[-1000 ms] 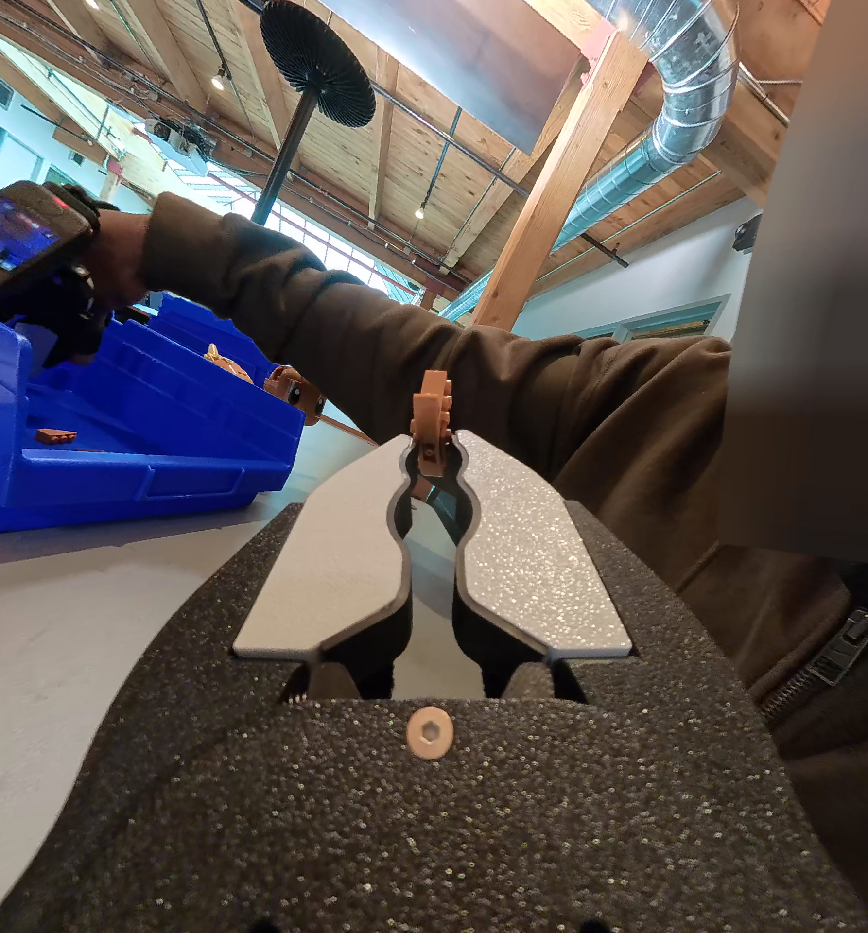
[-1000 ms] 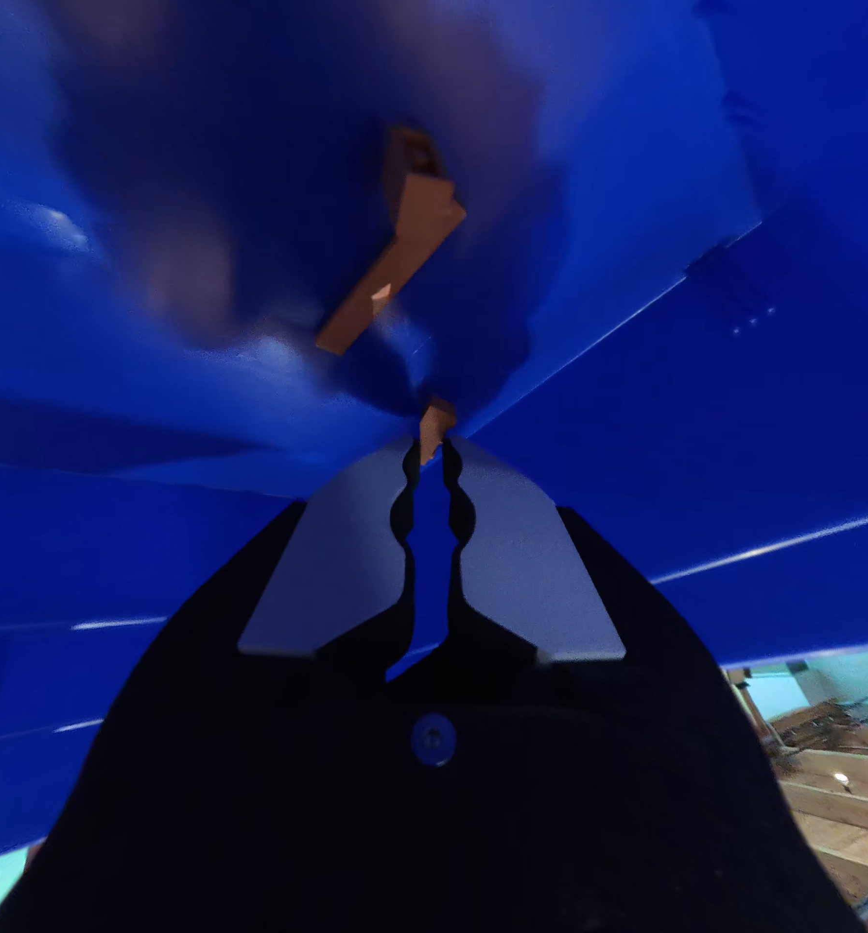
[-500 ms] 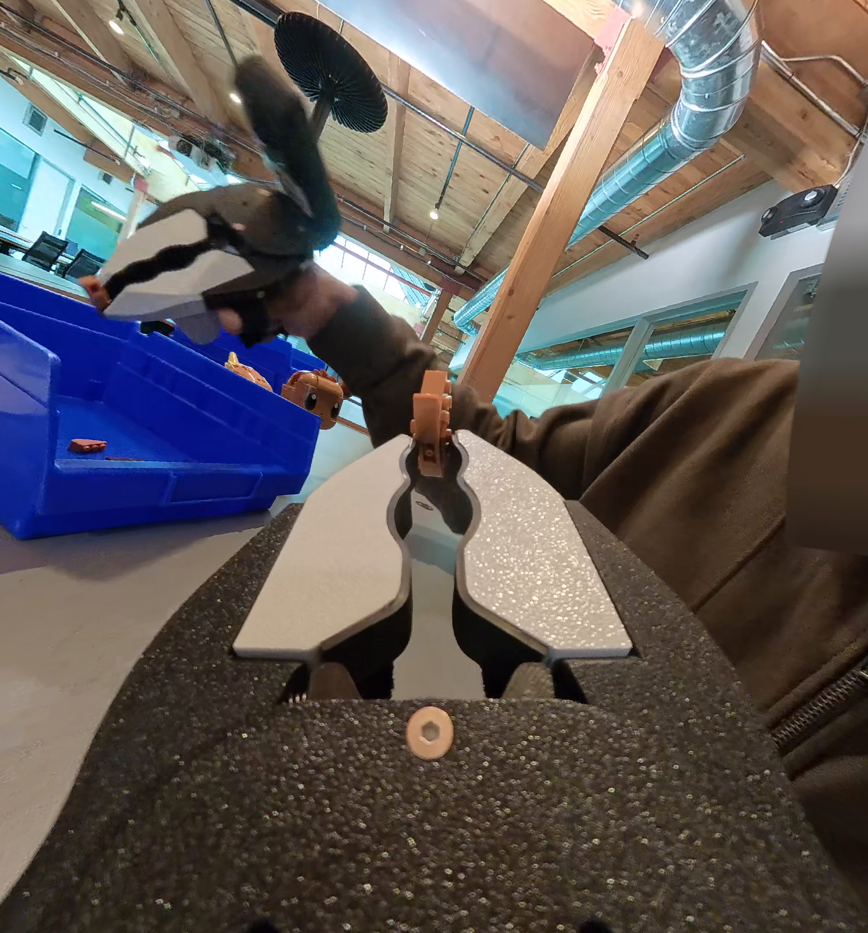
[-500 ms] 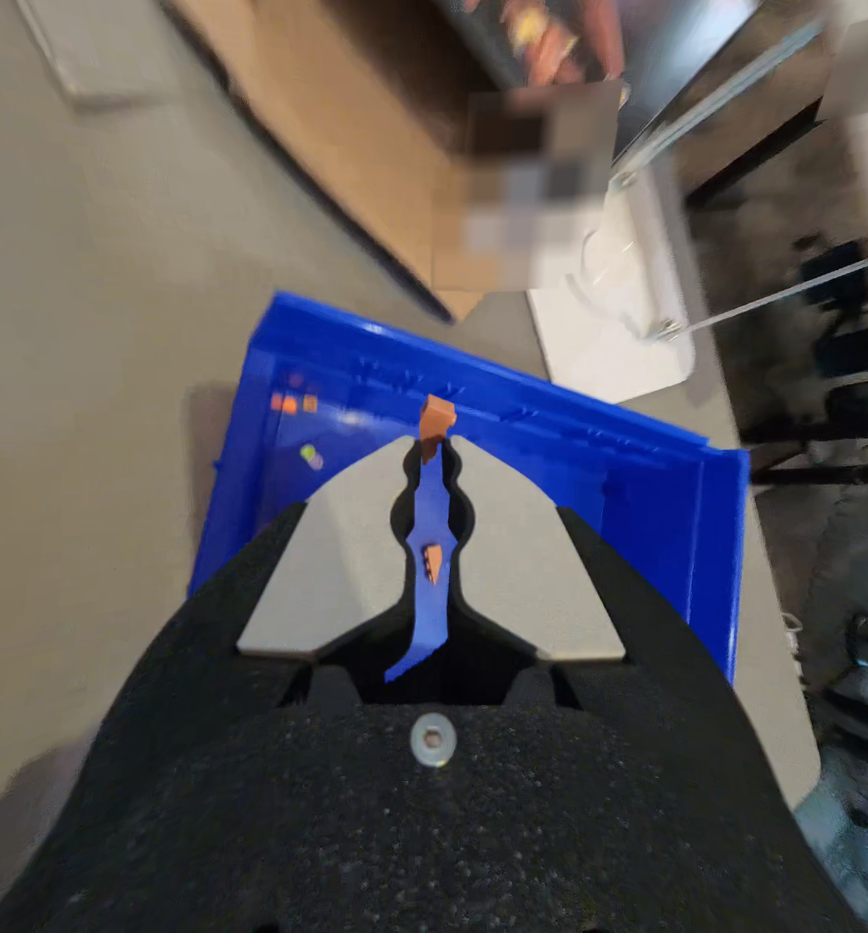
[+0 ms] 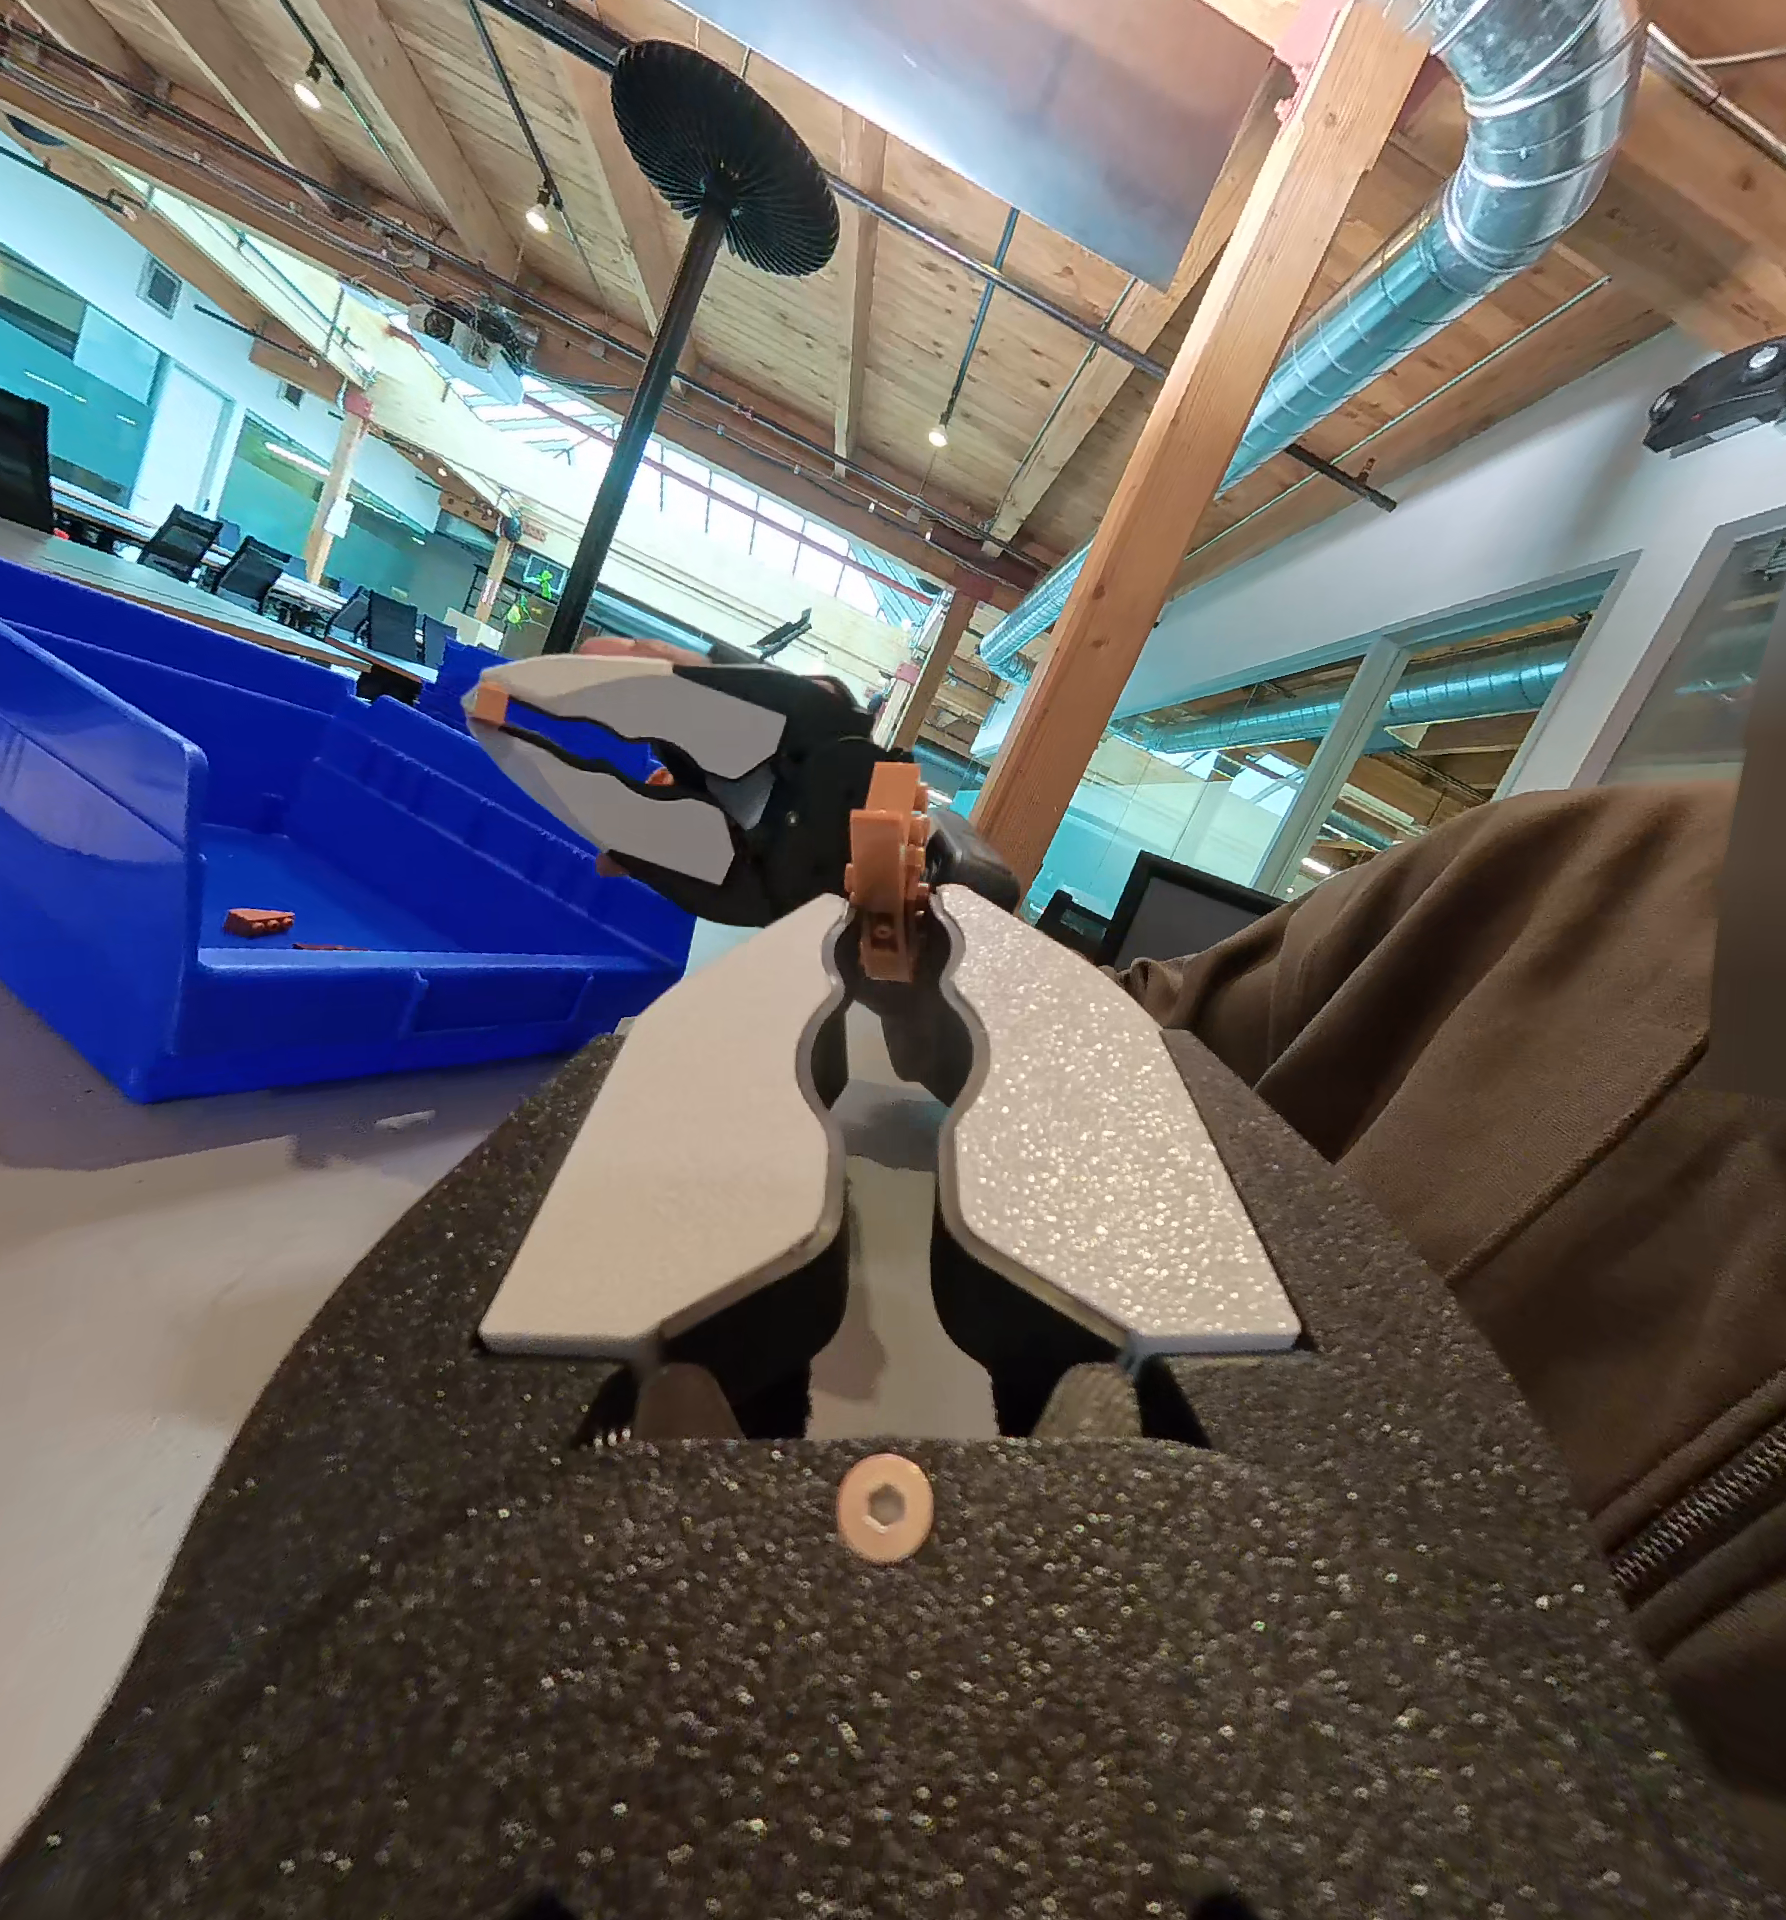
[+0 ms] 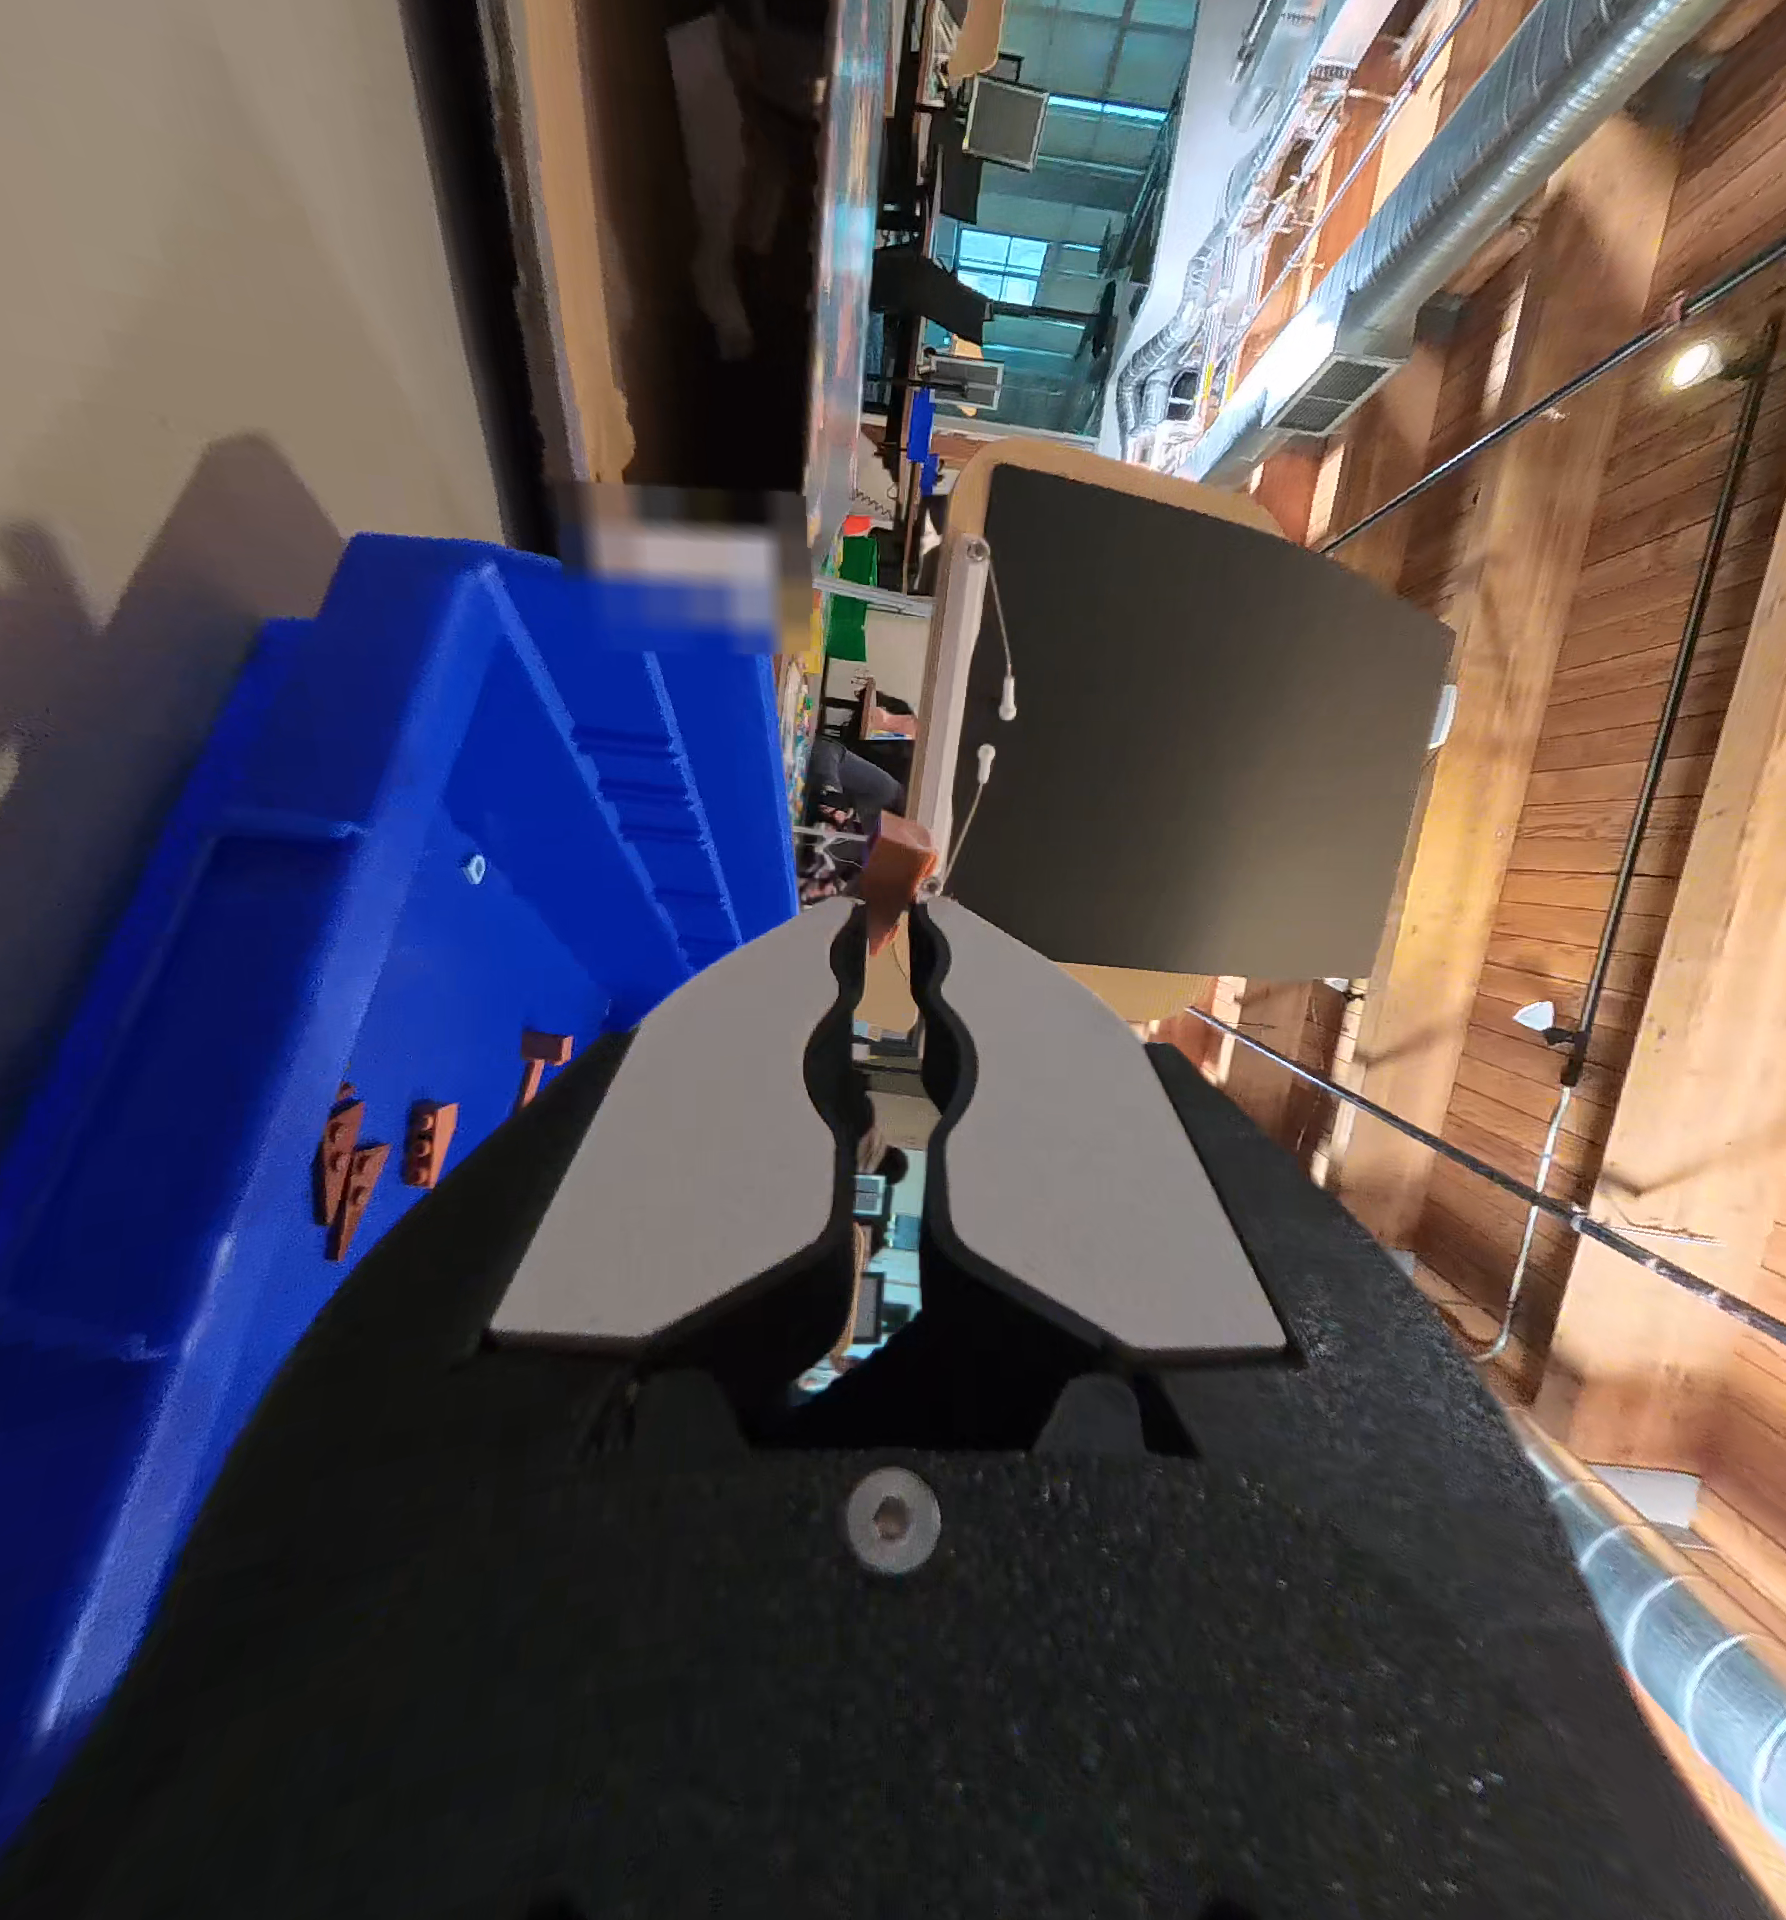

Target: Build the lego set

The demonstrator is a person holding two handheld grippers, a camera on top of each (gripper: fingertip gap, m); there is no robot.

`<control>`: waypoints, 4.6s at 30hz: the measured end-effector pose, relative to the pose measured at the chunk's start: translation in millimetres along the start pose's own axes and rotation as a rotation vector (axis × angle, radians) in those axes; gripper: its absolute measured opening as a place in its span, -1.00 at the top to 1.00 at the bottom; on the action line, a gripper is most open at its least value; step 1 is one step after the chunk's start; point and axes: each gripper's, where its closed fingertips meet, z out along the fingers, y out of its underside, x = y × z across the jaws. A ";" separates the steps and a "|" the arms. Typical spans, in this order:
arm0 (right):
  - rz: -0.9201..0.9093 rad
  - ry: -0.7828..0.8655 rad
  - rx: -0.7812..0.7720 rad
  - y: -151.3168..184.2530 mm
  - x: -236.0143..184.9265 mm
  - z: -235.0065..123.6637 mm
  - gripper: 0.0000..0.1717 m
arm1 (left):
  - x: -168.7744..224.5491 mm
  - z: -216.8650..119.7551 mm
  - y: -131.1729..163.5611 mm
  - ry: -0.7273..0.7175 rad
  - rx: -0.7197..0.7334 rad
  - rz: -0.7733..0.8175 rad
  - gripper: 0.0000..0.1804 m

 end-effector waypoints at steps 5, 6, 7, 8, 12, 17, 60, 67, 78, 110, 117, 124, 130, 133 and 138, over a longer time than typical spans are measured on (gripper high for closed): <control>-0.002 -0.114 -0.057 11.9 -21.2 6.1 0.92 | -2.0 -0.4 -0.2 -0.006 0.004 -0.005 0.87; 0.019 -0.176 -0.083 18.8 -28.6 8.6 0.92 | -2.4 -0.5 -0.2 -0.006 0.005 -0.007 0.87; 0.051 -0.239 -0.109 26.1 -35.2 10.8 0.92 | -2.6 -0.6 -0.2 -0.007 0.005 -0.008 0.87; 0.100 -0.326 -0.132 32.8 -43.8 11.8 0.91 | -2.9 -0.6 -0.2 -0.006 0.005 -0.010 0.87; 0.296 -0.604 -0.129 41.1 -66.3 9.9 0.88 | -4.4 -1.2 -0.6 -0.005 0.010 -0.025 0.87; 0.427 -0.698 -0.159 51.6 -71.7 8.7 0.71 | -7.7 -3.1 -3.6 0.000 0.031 -0.062 0.87; 0.866 -1.181 -0.185 -4.3 -52.3 -153.7 0.71 | -17.4 -7.3 -14.1 0.042 0.104 -0.171 0.87; 0.546 -1.394 -0.324 19.7 -85.0 -157.3 0.68 | -15.0 -6.4 -12.1 0.041 0.088 -0.155 0.87; 0.126 -1.751 -0.426 15.8 -141.8 -171.8 0.66 | -13.6 -7.0 -10.7 0.036 0.070 -0.131 0.87; 0.282 -1.643 -0.508 12.7 -143.6 -154.8 1.00 | -11.6 -5.9 -7.0 0.018 0.037 -0.082 0.87; 0.389 -1.626 -0.419 -0.5 -130.1 -152.9 0.84 | -10.8 -5.4 -5.8 0.016 0.029 -0.071 0.87; 0.322 -1.601 -0.394 -9.3 -143.8 -147.1 0.73 | -10.0 -5.0 -5.0 0.016 0.023 -0.065 0.87; 0.321 -1.575 -0.389 -7.5 -142.2 -142.8 0.85 | -9.9 -5.7 -5.3 0.014 0.021 -0.060 0.87; 0.398 -1.548 -0.377 -6.2 -128.9 -144.1 0.85 | -10.0 -6.3 -5.9 0.012 0.024 -0.061 0.87; 0.748 -1.489 -0.123 -42.7 -70.1 -172.8 0.85 | -9.3 -7.7 -7.4 0.008 0.022 -0.050 0.87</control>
